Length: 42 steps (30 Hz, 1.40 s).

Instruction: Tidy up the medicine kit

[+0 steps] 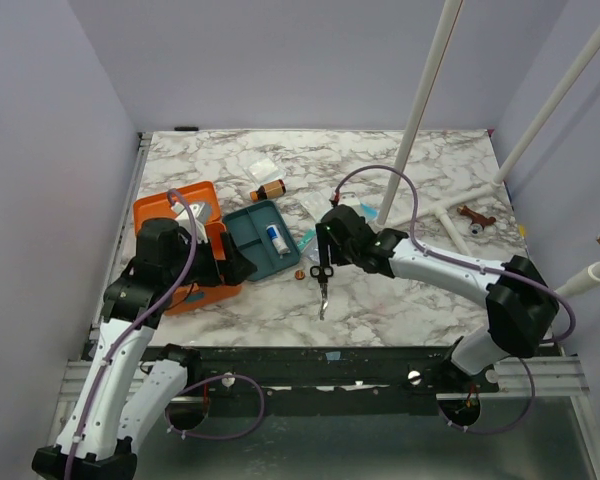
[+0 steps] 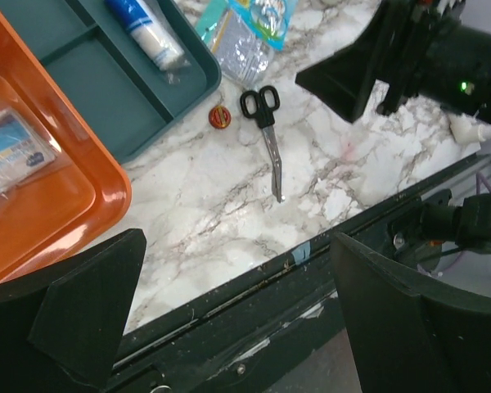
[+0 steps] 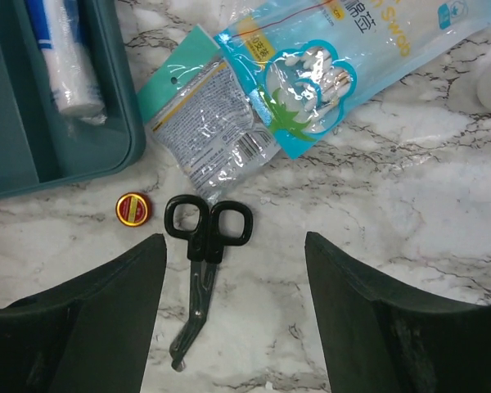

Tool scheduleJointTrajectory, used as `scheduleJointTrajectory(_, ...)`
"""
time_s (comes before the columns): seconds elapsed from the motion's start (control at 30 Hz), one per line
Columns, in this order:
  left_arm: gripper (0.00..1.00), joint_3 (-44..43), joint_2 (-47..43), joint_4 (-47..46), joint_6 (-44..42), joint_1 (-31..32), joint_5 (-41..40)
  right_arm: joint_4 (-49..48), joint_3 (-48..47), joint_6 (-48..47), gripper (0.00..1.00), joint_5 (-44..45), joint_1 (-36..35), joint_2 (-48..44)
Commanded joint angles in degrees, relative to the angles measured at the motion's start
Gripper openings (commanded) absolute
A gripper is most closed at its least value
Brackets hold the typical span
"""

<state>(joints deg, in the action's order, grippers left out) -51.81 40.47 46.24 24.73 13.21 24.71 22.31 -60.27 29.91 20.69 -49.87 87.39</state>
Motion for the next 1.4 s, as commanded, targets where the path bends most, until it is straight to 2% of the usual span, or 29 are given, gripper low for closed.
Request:
scheduleJointTrajectory(0.0,0.98,4.06,-2.94,-2.62,-1.09,0.24,5.04,-4.35,-1.59,2.24,0.7,-3.33,1.97,4.79)
scheduleJointTrajectory(0.17,0.98,8.19,-5.66,-5.57,-1.26,0.24,9.48,-5.79,-4.09,4.07,0.65,-2.85,3.34,10.43)
scheduleJointTrajectory(0.4,0.99,9.64,-8.66,-5.86,-1.44,0.25,10.67,-7.42,-6.38,6.33,0.57,-1.6,4.15,16.29)
scheduleJointTrajectory(0.77,0.99,10.8,-14.05,-5.32,-1.62,0.24,5.83,-7.86,-6.79,8.76,0.46,2.4,4.43,22.39)
scheduleJointTrajectory(0.97,0.98,11.29,-14.36,-5.45,-1.61,0.24,5.88,-7.54,-6.36,8.53,0.27,3.29,4.43,23.91)
scheduleJointTrajectory(1.13,0.98,11.73,-15.01,-5.9,-1.44,0.23,6.01,-7.05,-5.79,7.8,0.09,3.66,4.41,24.47)
scheduleJointTrajectory(1.17,0.99,11.82,-15.11,-5.9,-1.44,0.24,6.01,-7.05,-5.57,7.5,0.02,3.6,4.49,24.29)
scheduleJointTrajectory(1.37,0.98,12.13,-17.14,-6.26,-0.85,0.25,4.96,-7.58,-4.01,6.38,0.01,3.2,4.42,20.44)
